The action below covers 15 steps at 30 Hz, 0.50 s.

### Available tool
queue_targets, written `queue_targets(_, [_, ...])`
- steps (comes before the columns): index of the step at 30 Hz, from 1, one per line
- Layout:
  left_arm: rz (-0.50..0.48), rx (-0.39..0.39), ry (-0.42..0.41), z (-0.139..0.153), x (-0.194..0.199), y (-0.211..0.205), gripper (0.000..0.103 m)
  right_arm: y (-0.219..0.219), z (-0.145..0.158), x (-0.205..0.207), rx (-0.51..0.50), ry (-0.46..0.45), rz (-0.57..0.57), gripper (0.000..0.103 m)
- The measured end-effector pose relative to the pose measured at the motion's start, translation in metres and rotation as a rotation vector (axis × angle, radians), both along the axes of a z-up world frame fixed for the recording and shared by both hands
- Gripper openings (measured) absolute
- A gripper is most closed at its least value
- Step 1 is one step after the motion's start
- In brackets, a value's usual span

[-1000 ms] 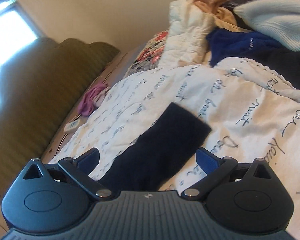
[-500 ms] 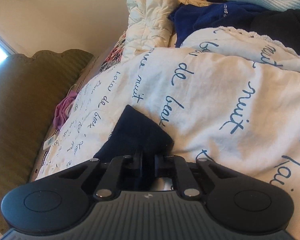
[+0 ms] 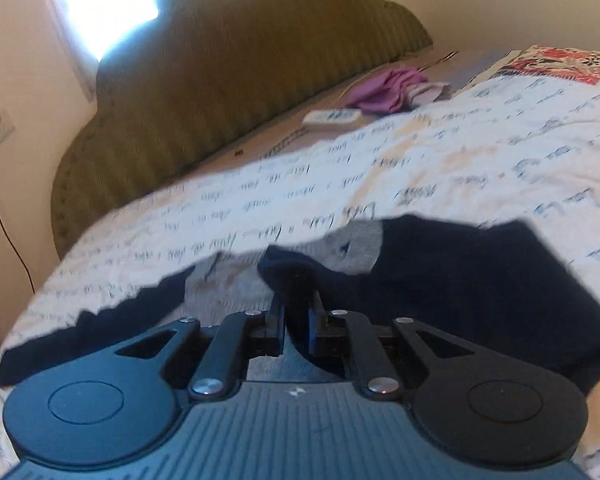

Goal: Fold small clothes
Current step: 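Lay the held sleeve across the sweater body with the right gripper while the left gripper grasps the other sleeve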

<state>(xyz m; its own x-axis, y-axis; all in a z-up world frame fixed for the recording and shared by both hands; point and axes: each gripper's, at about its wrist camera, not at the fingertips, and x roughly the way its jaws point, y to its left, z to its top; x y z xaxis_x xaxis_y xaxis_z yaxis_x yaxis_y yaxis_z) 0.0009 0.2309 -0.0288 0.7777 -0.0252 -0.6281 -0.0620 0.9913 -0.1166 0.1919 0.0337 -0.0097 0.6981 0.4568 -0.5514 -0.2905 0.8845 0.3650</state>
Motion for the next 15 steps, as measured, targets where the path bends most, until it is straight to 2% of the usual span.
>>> queue_targets(1, [0.000,-0.004,-0.002,0.000,0.000,0.000,0.103,0.014,-0.011,0.001,-0.050,0.029,0.002,0.033])
queue_targets(2, [-0.001,-0.006,-0.003,0.000,-0.001,0.001,0.103,0.020,-0.017,-0.003,-0.078,0.033,0.000,0.041])
queue_targets(3, [-0.003,-0.007,-0.003,0.000,-0.001,0.001,0.103,0.021,-0.018,-0.010,-0.079,0.003,-0.008,0.042])
queue_targets(5, [-0.006,-0.009,-0.004,0.000,-0.002,0.001,0.103,0.016,-0.009,-0.031,-0.067,-0.051,-0.017,0.061])
queue_targets(8, [-0.011,-0.019,-0.005,0.000,-0.002,0.003,0.103,-0.011,0.007,-0.061,0.010,-0.104,-0.034,0.067])
queue_targets(11, [-0.020,-0.038,0.027,0.009,0.001,0.005,0.102,-0.036,0.005,-0.089,-0.022,-0.123,-0.048,0.067])
queue_targets(12, [-0.026,-0.088,0.032,0.016,0.004,0.009,0.102,-0.044,0.000,-0.095,-0.045,-0.119,-0.054,0.067])
queue_targets(15, [-0.082,-0.355,-0.018,0.041,0.022,0.022,0.103,-0.059,-0.022,-0.100,-0.061,-0.059,-0.081,0.066])
